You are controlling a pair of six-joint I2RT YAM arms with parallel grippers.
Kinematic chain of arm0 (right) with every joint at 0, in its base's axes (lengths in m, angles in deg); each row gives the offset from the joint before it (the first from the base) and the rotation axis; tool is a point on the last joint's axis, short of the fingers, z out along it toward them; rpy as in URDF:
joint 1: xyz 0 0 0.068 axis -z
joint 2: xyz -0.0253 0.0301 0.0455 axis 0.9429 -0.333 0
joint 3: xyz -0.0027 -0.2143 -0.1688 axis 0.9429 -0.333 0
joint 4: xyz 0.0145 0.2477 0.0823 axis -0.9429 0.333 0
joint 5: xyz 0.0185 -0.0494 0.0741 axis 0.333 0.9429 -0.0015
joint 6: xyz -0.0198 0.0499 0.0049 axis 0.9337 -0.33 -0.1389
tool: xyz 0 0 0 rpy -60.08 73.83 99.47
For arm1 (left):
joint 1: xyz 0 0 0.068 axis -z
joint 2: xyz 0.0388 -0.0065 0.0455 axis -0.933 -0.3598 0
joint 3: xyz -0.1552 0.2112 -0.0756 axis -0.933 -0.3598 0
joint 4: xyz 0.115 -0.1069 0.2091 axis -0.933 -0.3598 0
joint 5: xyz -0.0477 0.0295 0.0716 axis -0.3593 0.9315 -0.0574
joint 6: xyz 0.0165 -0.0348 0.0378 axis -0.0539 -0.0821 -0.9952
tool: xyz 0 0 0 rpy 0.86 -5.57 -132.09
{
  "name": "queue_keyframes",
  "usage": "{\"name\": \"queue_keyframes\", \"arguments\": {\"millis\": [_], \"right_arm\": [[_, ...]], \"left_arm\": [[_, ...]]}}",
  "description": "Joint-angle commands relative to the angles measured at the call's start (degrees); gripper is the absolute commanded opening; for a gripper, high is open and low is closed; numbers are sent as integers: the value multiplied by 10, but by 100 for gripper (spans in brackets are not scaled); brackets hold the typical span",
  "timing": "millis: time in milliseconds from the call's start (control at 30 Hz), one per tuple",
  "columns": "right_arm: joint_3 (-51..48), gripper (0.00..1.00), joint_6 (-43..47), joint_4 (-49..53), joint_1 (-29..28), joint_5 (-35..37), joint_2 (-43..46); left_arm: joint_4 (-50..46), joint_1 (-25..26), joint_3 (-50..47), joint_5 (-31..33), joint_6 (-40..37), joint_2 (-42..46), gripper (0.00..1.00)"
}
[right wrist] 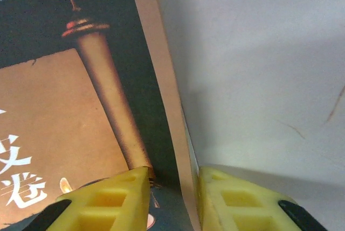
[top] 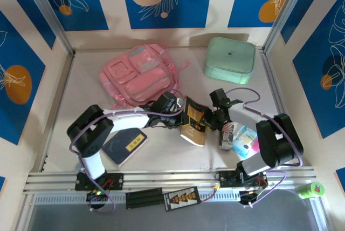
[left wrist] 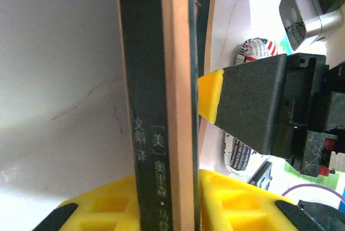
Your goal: Pack books, pencil case, and school supplies into a backpack
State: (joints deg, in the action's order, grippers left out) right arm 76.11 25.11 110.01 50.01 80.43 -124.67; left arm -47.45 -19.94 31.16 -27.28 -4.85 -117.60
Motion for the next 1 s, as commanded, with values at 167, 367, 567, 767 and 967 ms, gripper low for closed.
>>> {"name": "queue_keyframes", "arguments": {"millis": [167,367,567,767,967], "right_arm": [[-26,42,-3,-17,4,19,81],[-48,61,-35,-104,30,-51,172],[-47,72,-103,-190,45,-130,228],[-51,79,-171,-280,39,-181,239],[-46,82,-234,-348,12,-191,227]], "left_arm": [[5,-10,5,-3,-36,68,0],[-15,-30,13,54,-63,125,0],[-18,-56,38,115,-61,177,0],[-34,-66,79,197,-65,214,0],[32,-95,71,221,-3,230,0]]}}
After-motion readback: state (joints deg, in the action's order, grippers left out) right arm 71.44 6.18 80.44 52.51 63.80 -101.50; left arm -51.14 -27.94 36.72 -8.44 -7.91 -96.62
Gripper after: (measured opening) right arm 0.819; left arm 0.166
